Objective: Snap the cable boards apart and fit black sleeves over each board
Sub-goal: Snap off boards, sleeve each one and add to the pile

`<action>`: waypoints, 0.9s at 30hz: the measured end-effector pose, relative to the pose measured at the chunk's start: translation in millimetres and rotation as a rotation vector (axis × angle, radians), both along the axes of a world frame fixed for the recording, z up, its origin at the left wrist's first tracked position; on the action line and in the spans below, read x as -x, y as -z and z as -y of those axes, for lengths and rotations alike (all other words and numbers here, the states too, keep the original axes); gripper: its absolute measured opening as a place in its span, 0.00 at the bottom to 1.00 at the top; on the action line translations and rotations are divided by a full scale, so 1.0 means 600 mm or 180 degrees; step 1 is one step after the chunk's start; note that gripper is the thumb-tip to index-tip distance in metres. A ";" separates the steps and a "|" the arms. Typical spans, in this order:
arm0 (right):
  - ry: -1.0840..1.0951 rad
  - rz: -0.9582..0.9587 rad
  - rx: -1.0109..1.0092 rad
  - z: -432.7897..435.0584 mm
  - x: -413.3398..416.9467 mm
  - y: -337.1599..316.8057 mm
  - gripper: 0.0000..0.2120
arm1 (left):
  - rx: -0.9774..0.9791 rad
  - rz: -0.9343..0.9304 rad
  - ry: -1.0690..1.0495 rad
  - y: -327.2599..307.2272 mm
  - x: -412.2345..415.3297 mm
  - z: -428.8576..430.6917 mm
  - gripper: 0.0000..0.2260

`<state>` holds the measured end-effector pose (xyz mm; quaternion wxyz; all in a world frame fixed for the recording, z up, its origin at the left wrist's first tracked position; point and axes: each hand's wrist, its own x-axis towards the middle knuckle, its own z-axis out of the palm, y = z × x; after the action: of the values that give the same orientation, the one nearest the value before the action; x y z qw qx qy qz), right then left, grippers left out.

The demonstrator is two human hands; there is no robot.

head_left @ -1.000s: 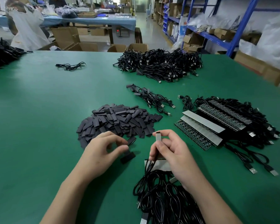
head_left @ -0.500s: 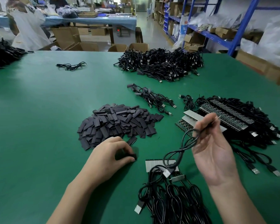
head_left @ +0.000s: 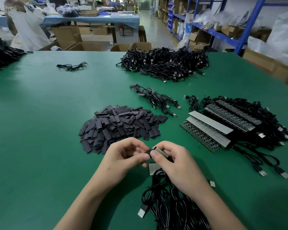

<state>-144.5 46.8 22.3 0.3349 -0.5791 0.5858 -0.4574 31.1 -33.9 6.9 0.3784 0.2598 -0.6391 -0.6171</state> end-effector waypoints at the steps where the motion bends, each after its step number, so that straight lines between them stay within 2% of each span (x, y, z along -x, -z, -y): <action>1: -0.0056 0.0152 -0.0088 0.001 0.003 0.001 0.08 | 0.0026 0.0044 0.0007 0.002 0.000 0.000 0.05; 3: -0.0100 0.0332 -0.0212 0.002 0.006 0.005 0.08 | 0.0326 0.0275 -0.0087 0.006 0.000 -0.001 0.07; 6: 0.0038 0.0267 -0.0229 0.006 0.002 0.012 0.08 | 0.1177 0.0732 -0.0466 0.011 0.000 -0.002 0.12; 9: 0.0110 0.0283 -0.0210 0.008 -0.001 0.017 0.09 | 0.1936 0.1070 -0.0668 0.011 -0.001 -0.001 0.11; 13: 0.0024 0.0615 -0.0303 0.009 0.006 0.015 0.08 | 0.2407 0.1227 -0.0858 0.011 -0.003 -0.001 0.10; 19: -0.0104 0.1141 -0.0580 0.010 0.014 0.011 0.08 | 0.2393 0.1189 -0.1019 0.007 -0.003 -0.003 0.13; 27: -0.0149 0.1187 -0.0540 0.010 0.017 0.012 0.07 | 0.2247 0.1083 -0.0923 0.006 -0.002 -0.006 0.12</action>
<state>-155.0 41.0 14.9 0.4958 -0.4675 0.5365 -0.4978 32.5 -30.6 3.2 0.4163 0.2997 -0.8216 -0.2488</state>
